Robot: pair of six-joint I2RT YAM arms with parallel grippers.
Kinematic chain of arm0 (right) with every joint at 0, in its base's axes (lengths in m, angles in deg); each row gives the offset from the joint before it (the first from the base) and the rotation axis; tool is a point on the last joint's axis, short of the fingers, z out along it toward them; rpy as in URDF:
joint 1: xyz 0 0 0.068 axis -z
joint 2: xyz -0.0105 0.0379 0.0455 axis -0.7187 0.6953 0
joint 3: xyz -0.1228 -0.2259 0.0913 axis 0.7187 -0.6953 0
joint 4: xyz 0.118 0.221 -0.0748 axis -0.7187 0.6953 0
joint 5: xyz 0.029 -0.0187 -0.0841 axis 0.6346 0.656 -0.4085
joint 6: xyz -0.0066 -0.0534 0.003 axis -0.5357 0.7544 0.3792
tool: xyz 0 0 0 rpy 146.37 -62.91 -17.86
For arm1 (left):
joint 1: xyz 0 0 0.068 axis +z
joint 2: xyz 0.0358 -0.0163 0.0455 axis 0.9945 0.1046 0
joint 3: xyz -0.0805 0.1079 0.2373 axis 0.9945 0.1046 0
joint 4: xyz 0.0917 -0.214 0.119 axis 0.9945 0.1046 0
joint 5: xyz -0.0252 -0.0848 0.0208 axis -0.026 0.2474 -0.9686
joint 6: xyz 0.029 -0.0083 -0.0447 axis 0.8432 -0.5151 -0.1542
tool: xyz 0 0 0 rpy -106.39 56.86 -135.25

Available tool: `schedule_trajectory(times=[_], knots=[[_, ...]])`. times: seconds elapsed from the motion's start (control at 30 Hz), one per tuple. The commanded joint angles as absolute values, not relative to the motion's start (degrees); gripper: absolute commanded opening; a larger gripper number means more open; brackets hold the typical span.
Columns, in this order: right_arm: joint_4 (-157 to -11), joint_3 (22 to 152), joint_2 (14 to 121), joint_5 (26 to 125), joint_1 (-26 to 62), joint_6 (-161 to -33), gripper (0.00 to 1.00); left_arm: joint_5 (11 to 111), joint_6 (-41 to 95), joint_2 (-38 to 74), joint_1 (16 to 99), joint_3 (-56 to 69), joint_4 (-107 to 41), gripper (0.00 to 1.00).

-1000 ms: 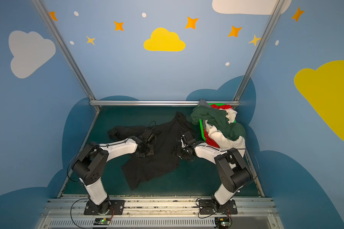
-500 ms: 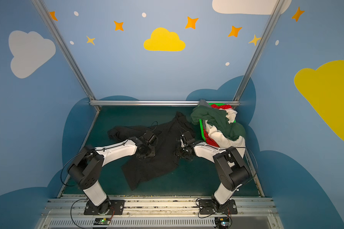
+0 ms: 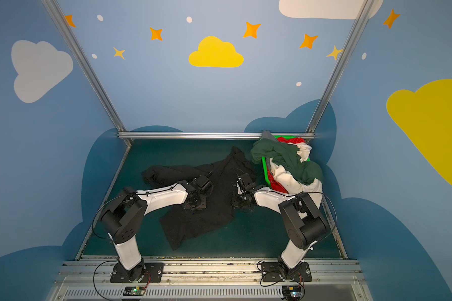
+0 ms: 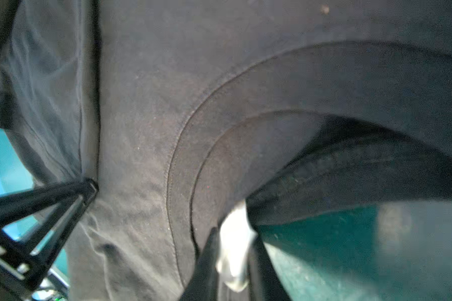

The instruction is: Fold and stack the t-shirts

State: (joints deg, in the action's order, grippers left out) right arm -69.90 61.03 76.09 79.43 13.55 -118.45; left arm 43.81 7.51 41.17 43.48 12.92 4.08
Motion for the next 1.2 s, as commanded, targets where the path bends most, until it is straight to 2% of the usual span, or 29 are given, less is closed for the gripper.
schedule_trajectory(times=[0.0, 0.03, 0.1, 0.17, 0.4, 0.63, 0.87, 1.03, 1.17], knots=[[-68.73, 60.68, 76.86, 78.6, 13.4, -118.63, 0.01, 40.4, 7.59, 41.86, 43.69, 11.87, 7.44, 0.15], [-68.53, 60.67, 76.73, 78.46, 13.41, -118.6, 0.0, 39.99, 7.58, 41.68, 43.81, 11.92, 7.51, 0.11], [-68.24, 60.59, 76.36, 78.07, 13.6, -118.64, 0.0, 39.83, 7.95, 41.7, 44.0, 12.01, 7.3, 0.11], [-68.13, 60.38, 75.96, 77.72, 13.82, -118.49, 0.0, 39.98, 8.51, 41.9, 44.27, 11.73, 7.44, 0.04], [-65.53, 60.22, 74.71, 75.27, 14.46, -117.81, 0.0, 38.78, 9.79, 39.38, 46.49, 10.32, 9.08, 0.04], [-63.82, 57.79, 72.06, 72.46, 15.77, -117.59, 0.0, 39.6, 12.68, 32.46, 55.05, 5.01, 9.03, 0.04], [-62.08, 54.9, 68.02, 71.36, 18.14, -117.21, 0.0, 40.35, 17.22, 34.94, 63.25, -7.75, 10.46, 0.04], [-60.65, 54.54, 65.67, 70.99, 19.26, -116.73, 0.0, 40.1, 21.61, 43.12, 67.64, -21.38, 11.85, 0.04], [-58.62, 54.36, 63.64, 69.73, 19.68, -116.2, 0.0, 40.83, 23.82, 51.75, 69.64, -35.14, 18.86, 0.04]])
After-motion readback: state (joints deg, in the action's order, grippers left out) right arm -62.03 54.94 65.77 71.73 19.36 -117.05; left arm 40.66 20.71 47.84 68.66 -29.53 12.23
